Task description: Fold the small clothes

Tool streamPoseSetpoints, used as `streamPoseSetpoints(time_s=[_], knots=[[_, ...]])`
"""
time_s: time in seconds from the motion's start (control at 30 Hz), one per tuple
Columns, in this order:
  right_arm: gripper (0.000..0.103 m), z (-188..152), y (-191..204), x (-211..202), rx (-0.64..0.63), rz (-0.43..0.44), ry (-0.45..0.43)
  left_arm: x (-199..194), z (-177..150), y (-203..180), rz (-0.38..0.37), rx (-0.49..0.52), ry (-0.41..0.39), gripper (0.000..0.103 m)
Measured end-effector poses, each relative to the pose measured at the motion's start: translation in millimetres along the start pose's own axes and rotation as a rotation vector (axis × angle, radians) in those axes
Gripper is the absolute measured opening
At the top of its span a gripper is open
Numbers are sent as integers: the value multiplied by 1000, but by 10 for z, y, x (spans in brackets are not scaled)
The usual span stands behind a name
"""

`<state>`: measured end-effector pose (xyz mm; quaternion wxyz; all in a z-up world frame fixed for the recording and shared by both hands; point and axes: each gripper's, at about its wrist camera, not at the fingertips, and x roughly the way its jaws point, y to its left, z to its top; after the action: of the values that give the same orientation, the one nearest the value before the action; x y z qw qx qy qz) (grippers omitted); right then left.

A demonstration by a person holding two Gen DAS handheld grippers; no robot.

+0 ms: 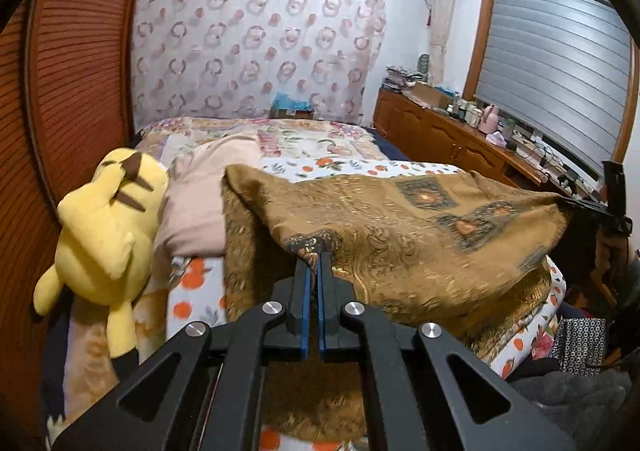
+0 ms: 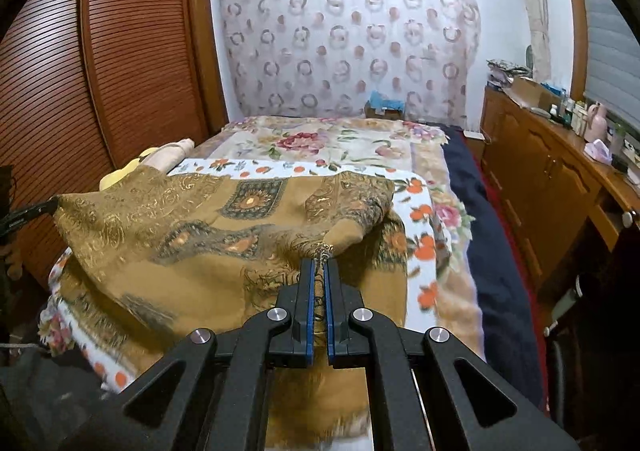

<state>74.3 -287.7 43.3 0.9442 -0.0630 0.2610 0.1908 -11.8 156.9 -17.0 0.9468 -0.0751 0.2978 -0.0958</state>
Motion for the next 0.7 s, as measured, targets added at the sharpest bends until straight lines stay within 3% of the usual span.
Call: streamPoseSetpoints(time_s=[0.1,0.23,0.33,0.57,0.7], knots=[[4,-67,26,-96,-16,-7,29,3,-125,69,18,-17,33,4],[4,-167,78,70,-10,1,101,197,-435,56,79,24,128,4],[4,-274,83,225,-18,-25,155,326,-617,51,76,11,183,4],[4,-211,26,185,5,-11,140,169,-556,71,51,-26,144,4],[4,-199,86,66,-35,-24,115,74,-509,-6,73,14,129,4]])
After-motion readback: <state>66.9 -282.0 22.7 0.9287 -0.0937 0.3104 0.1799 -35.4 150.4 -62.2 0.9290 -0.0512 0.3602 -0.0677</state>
